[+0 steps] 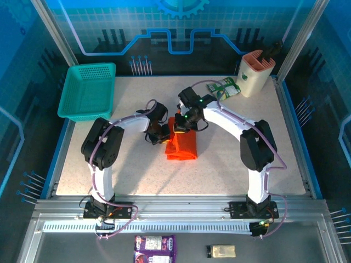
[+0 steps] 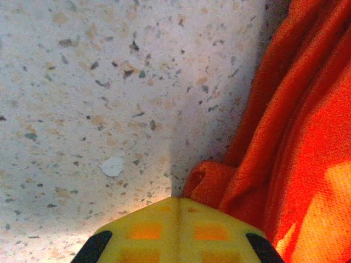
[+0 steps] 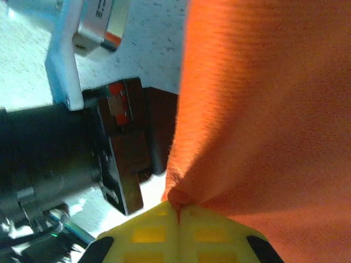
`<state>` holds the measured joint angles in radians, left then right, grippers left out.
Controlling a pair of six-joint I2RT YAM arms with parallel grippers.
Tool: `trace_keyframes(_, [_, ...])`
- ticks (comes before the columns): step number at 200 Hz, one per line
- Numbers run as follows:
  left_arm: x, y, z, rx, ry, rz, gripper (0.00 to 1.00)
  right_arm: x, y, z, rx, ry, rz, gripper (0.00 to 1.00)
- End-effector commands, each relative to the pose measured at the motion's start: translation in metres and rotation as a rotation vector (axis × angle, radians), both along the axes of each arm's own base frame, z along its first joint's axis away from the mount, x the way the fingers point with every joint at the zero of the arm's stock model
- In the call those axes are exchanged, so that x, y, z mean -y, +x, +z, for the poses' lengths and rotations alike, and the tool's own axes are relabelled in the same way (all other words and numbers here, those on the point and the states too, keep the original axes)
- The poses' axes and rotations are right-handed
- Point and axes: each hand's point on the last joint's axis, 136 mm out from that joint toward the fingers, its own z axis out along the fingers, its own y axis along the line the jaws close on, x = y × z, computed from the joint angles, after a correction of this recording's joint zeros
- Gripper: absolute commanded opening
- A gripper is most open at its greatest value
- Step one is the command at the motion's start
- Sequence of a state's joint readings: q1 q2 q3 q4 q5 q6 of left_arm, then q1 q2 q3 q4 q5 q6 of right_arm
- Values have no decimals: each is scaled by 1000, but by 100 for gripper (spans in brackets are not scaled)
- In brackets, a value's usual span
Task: Fold the inside-out t-shirt
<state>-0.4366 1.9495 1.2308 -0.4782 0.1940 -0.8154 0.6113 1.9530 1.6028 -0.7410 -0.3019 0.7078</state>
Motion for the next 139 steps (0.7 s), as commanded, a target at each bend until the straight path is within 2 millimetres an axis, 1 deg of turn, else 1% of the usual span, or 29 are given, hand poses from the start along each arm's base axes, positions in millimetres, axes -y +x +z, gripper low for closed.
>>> trace_keyframes(1, [16,-12,-22,-38,-65,-8,0,-33,7,-7,-54,172,-80,0])
trace_keyframes(32, [12,-14,-25,-43,-82,15,0,-42,10,-31,-114,252,-128,0])
trace_keyframes(51, [12,-17,-28,-50,-91,21,0,-48,13,-37,-132,302,-147,0])
trace_keyframes(80, [10,-23,-34,-61,-104,40,0,-51,19,-48,-140,340,-191,0])
trace_keyframes(107, [4,-30,-38,-67,-102,51,0,-49,24,-58,-141,337,-231,0])
trace_keyframes(126, [-2,-34,-36,-62,-104,69,0,-42,30,-61,-122,326,-268,0])
trace_keyframes(139, [-6,-34,-32,-53,-107,81,0,-42,31,-62,-126,328,-267,0])
